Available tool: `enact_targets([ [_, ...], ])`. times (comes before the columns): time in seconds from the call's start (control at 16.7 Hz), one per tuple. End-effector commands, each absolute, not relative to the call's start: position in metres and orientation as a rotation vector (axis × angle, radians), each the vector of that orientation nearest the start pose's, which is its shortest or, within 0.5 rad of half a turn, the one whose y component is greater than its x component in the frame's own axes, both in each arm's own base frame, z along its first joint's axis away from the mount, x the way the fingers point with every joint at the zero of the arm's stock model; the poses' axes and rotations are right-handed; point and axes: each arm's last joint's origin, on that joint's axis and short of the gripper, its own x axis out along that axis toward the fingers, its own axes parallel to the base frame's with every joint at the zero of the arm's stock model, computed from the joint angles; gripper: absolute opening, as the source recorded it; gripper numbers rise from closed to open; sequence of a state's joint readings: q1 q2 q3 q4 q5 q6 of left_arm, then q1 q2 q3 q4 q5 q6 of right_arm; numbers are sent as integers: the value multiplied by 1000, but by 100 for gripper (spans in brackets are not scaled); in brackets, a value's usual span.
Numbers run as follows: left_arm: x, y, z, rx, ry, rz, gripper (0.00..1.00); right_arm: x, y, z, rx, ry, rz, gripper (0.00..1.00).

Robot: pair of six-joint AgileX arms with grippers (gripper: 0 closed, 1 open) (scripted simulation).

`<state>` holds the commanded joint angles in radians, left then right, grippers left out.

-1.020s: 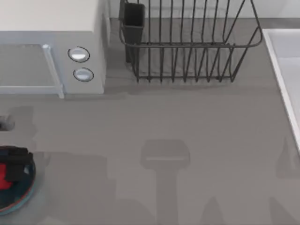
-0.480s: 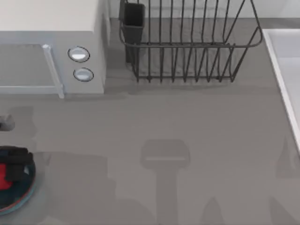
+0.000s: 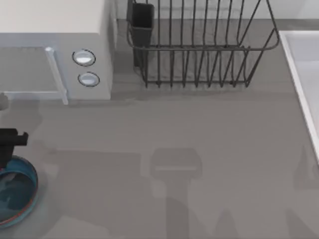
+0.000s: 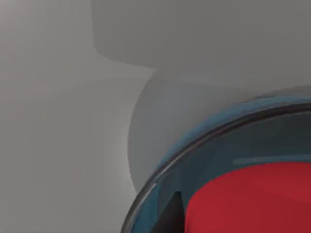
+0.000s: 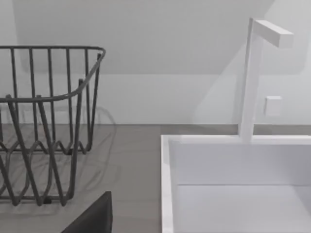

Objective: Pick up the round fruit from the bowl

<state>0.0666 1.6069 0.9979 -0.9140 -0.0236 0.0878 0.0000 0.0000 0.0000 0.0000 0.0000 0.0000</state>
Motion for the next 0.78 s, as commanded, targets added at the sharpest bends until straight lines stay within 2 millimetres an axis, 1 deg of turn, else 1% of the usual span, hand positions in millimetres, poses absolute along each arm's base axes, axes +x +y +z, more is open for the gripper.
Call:
enact_targets([
  [0.12,284,21,210,36,1533,6,0,106,-1,160,0,0,0,100],
  [0.24,286,21,252,36,1545,5,0,106,-1,160,0,0,0,100],
  [0.36,281,21,293,36,1551,4,0,106,-1,160,0,0,0,100],
  [0.48,270,20,329,36,1544,5,0,106,-1,160,0,0,0,100],
  [0.54,265,20,344,36,1536,5,0,106,-1,160,0,0,0,100],
  [0.66,254,19,365,36,1521,6,0,106,-1,160,0,0,0,100],
  [0.78,248,19,374,36,1512,7,0,106,-1,160,0,0,0,100],
])
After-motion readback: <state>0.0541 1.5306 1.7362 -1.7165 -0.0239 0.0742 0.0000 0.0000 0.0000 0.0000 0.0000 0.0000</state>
